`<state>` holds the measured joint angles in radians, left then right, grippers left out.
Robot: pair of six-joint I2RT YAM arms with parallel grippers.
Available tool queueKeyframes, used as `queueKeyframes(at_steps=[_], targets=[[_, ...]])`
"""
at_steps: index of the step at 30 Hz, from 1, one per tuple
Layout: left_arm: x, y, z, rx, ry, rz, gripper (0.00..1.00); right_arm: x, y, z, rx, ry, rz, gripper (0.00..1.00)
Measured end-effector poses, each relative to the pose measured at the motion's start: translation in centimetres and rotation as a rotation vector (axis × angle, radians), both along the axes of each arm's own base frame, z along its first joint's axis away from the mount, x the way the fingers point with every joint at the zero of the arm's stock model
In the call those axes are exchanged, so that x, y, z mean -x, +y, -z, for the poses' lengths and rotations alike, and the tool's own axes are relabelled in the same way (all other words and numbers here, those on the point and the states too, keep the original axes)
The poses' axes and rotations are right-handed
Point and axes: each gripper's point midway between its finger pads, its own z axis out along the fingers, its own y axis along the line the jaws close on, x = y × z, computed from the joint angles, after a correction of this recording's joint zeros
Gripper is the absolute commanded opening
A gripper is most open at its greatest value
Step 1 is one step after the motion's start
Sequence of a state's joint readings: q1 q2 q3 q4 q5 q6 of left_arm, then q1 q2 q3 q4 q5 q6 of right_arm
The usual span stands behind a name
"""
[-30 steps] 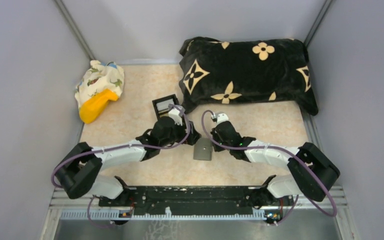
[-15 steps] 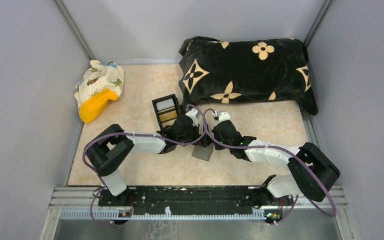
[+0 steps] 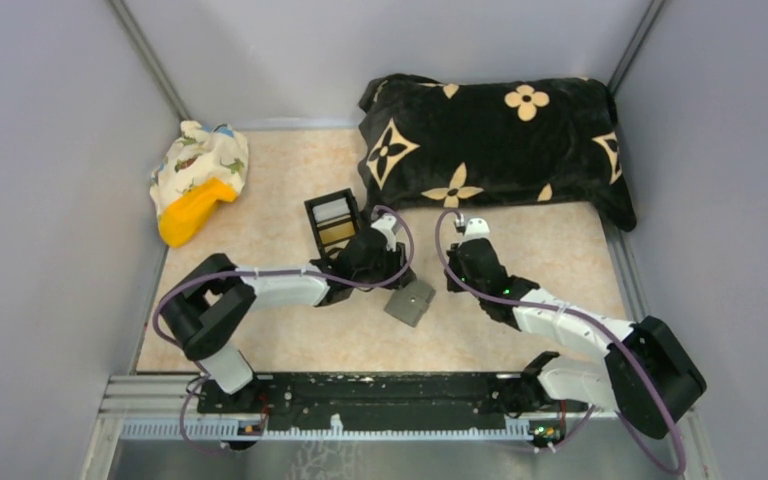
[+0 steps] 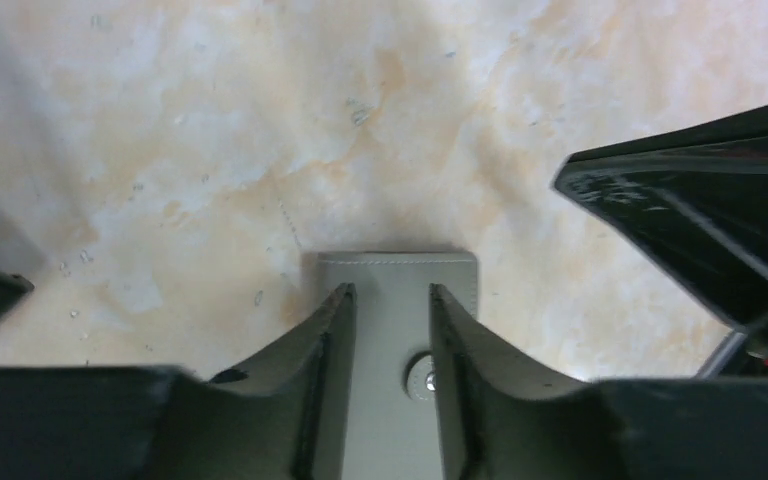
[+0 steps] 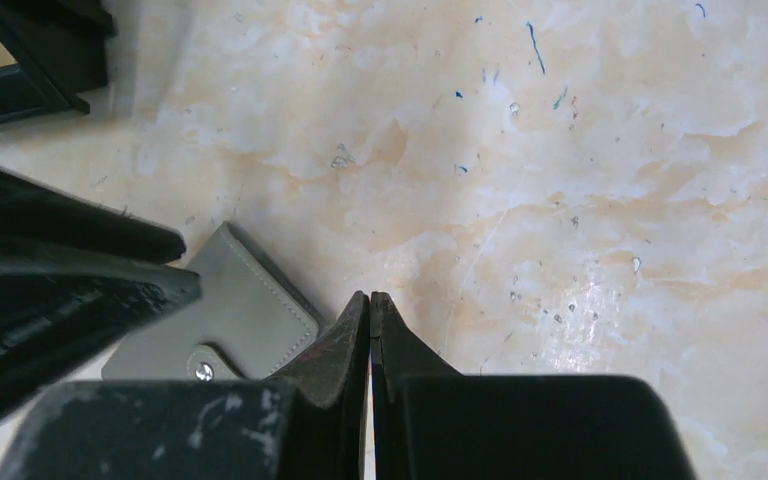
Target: Take the credit cards out of the card holder
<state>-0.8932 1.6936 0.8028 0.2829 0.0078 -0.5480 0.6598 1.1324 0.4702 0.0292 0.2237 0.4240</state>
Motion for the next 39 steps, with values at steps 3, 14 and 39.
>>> queueKeyframes(at_steps=[3,14,39], targets=[[-0.1,-0.3,-1.8,0.034,-0.029,0.005,0.01,0.0,-0.1,0.0,0.0,0.0,0.003,0.0],[1.5,-0.2,-1.2,0.042,0.019,0.051,0.0,-0.1,-0.2,0.1,0.006,-0.002,0.01,0.0],[-3.1,-3.5,1.4,0.032,0.062,-0.026,0.0,-0.8,-1.3,1.2,0.039,0.022,0.039,0.0]])
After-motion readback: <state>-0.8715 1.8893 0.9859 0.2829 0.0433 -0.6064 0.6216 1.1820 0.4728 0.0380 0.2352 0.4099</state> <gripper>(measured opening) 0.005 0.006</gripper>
